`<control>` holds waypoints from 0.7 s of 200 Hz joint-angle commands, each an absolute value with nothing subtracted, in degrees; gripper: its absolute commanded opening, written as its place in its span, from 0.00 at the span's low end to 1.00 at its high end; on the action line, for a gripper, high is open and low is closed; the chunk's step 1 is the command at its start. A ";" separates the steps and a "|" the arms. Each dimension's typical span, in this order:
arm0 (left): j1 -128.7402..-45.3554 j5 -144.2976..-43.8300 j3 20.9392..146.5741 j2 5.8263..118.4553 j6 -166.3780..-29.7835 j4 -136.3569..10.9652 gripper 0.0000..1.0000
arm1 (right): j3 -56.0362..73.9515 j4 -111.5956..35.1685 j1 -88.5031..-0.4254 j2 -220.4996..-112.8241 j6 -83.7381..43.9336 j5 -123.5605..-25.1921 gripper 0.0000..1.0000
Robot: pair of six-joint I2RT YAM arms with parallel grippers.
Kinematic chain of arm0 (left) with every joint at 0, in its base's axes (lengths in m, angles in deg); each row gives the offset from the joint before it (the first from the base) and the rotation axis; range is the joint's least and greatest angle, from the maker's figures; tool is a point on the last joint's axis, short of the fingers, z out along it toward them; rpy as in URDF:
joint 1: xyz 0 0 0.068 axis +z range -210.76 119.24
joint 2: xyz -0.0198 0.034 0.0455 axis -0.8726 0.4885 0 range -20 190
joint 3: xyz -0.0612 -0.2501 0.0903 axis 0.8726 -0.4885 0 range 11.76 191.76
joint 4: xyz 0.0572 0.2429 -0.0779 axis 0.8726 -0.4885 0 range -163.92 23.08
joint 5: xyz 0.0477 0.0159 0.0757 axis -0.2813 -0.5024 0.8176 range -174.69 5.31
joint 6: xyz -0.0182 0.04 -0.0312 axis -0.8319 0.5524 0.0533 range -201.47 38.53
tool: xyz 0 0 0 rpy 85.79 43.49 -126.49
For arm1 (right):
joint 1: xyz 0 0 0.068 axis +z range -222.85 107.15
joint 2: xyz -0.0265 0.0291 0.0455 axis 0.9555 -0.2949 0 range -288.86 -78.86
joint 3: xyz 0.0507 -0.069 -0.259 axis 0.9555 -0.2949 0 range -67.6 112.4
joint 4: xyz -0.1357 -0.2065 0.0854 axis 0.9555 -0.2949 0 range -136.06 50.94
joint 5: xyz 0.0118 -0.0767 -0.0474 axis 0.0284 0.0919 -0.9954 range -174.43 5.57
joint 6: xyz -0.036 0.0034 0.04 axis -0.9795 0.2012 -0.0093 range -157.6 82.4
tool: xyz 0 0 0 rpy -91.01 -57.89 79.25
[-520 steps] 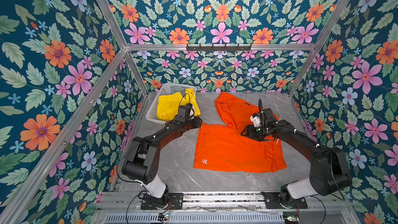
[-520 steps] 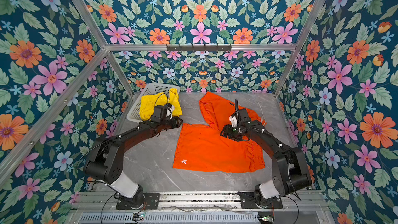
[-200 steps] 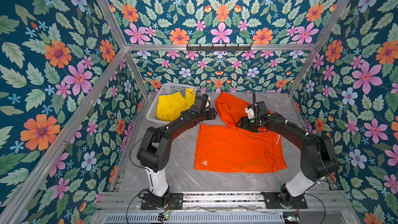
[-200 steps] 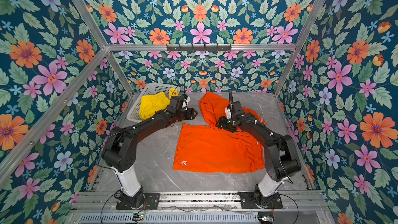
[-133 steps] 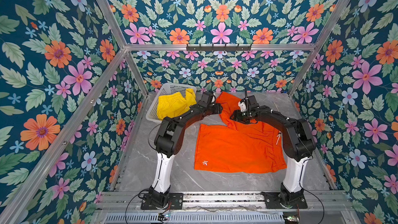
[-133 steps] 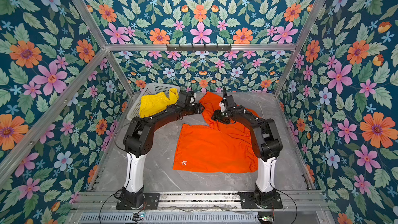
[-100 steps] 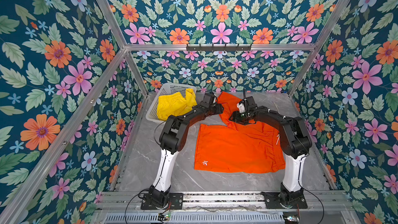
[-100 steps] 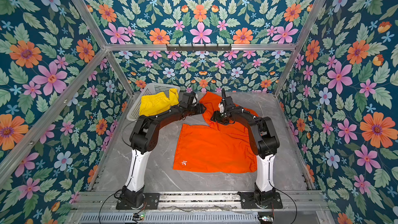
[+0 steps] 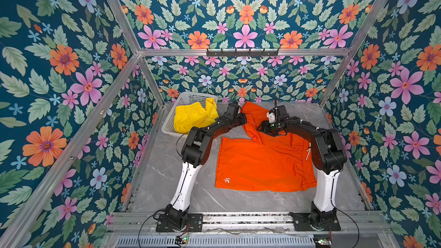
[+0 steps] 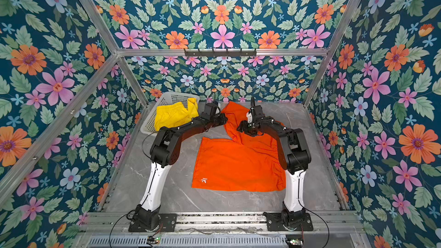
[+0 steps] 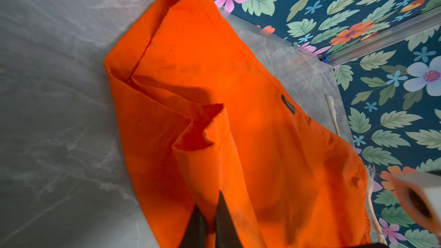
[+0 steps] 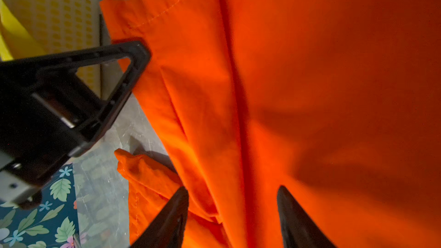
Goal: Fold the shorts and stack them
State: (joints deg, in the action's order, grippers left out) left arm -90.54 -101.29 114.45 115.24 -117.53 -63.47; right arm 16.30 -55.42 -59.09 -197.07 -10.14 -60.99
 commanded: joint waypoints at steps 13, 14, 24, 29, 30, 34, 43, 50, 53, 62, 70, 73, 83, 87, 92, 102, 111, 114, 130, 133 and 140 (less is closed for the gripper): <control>-90.33 -98.34 109.50 109.43 -117.08 -59.57 0.10 | 19.43 -59.32 -61.83 -201.14 -4.91 -65.37 0.59; -90.36 -98.24 109.27 109.23 -117.08 -59.46 0.10 | 19.71 -59.79 -61.99 -201.39 -4.80 -65.76 0.59; -90.12 -97.32 105.99 106.82 -117.14 -57.82 0.11 | 20.87 -61.71 -62.53 -202.52 -4.33 -67.10 0.59; -90.01 -96.74 104.43 105.53 -117.22 -57.26 0.11 | 21.65 -62.96 -62.80 -203.19 -4.09 -67.65 0.59; -89.97 -96.65 104.10 105.25 -117.28 -57.17 0.11 | 21.76 -63.18 -62.90 -203.25 -4.10 -67.73 0.59; -89.79 -96.27 102.88 104.39 -117.25 -56.79 0.11 | 22.16 -63.77 -63.10 -203.63 -3.91 -67.98 0.59; -89.47 -95.45 100.41 102.47 -117.27 -56.46 0.11 | 22.60 -64.56 -63.50 -204.21 -3.60 -68.65 0.59; -89.29 -94.57 98.49 101.02 -117.08 -56.46 0.12 | 22.91 -65.21 -63.73 -204.46 -3.51 -69.35 0.59; -89.20 -94.26 97.74 100.50 -117.07 -56.39 0.12 | 23.05 -65.56 -63.80 -204.64 -3.50 -69.66 0.59; -88.91 -93.55 95.26 98.85 -117.03 -56.16 0.12 | 23.43 -66.24 -64.09 -204.95 -3.34 -70.30 0.59; -88.65 -93.22 93.23 97.74 -117.07 -56.11 0.12 | 23.71 -66.85 -64.47 -205.15 -3.18 -70.70 0.59; -88.62 -93.15 92.62 97.43 -117.07 -56.11 0.13 | 23.72 -66.90 -64.55 -205.18 -3.15 -70.85 0.59; -88.45 -92.54 90.64 96.58 -117.07 -56.30 0.13 | 23.72 -66.87 -64.71 -205.22 -3.02 -70.94 0.59; -88.38 -92.32 89.92 96.35 -117.18 -56.56 0.14 | 23.72 -66.82 -64.76 -205.25 -3.06 -70.83 0.59; -88.29 -92.09 89.05 96.20 -117.28 -56.71 0.15 | 23.72 -66.55 -64.76 -205.20 -3.29 -70.45 0.59; -87.99 -91.59 87.72 96.32 -117.93 -56.79 0.17 | 23.68 -65.72 -64.76 -205.17 -3.89 -68.89 0.59; -87.70 -91.24 87.07 96.69 -118.45 -56.87 0.20 | 23.46 -64.79 -64.63 -205.22 -4.07 -67.35 0.59; -87.66 -91.16 87.01 96.83 -118.55 -57.06 0.21 | 23.39 -64.38 -64.54 -205.18 -4.20 -66.83 0.59; -87.56 -91.29 87.00 97.09 -118.82 -58.07 0.27 | 23.41 -63.03 -63.72 -204.75 -5.61 -64.87 0.59; -87.56 -91.39 86.93 96.95 -118.90 -58.12 0.28 | 23.50 -62.92 -63.51 -204.72 -5.91 -64.57 0.59; -87.57 -92.02 86.75 96.53 -119.24 -57.77 0.30 | 23.69 -62.59 -63.06 -204.50 -6.66 -63.96 0.60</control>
